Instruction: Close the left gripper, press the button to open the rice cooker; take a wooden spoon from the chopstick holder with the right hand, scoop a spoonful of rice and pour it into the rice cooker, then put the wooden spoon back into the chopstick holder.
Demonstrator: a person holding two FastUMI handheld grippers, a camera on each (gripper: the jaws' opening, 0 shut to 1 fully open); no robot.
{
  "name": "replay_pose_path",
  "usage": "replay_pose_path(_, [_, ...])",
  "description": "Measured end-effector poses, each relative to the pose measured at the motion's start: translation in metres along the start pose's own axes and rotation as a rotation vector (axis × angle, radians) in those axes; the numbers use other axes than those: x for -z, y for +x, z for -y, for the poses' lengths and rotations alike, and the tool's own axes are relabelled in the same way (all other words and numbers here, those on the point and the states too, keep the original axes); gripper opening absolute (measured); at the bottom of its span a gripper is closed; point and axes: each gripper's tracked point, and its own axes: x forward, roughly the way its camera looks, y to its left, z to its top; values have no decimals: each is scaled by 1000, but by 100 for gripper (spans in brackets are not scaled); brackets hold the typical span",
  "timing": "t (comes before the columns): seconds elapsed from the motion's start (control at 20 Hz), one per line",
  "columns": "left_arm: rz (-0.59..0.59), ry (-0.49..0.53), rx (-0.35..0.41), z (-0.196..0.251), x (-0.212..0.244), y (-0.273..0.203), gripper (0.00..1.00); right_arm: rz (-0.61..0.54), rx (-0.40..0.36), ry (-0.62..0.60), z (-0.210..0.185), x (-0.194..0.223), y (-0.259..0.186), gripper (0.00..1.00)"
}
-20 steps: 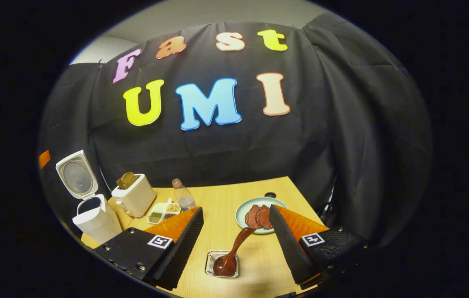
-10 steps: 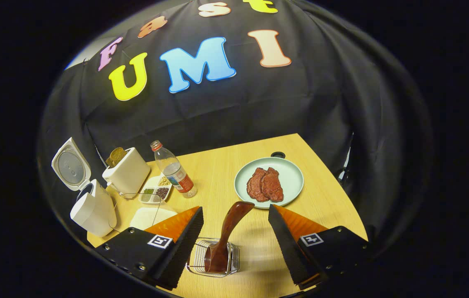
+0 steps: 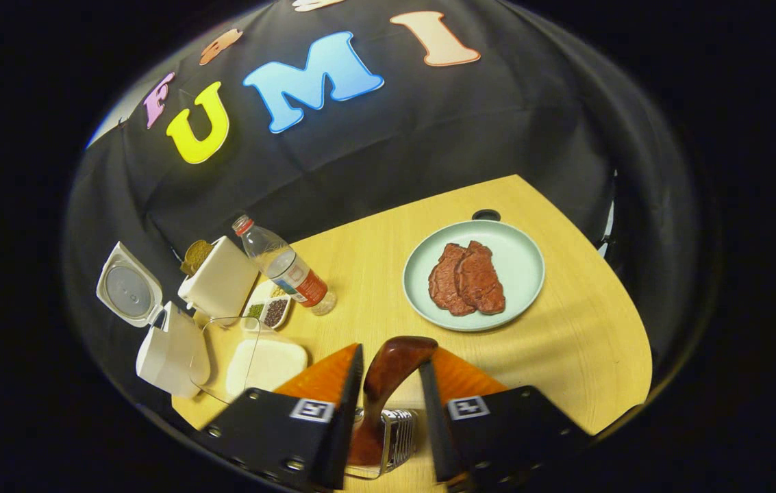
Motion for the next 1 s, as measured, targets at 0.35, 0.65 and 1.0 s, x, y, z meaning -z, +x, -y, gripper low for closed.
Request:
replay_pose_path(0.35, [22, 16, 73, 1, -4, 11, 96, 27, -42, 39, -30, 3, -33, 7])
replay_pose_path(0.65, [42, 28, 180, -16, -3, 21, 96, 154, -13, 48, -67, -29, -88, 7])
replay_pose_path(1.0, [49, 4, 211, -60, -1, 29, 96, 272, -95, 19, -152, -75, -113, 7])
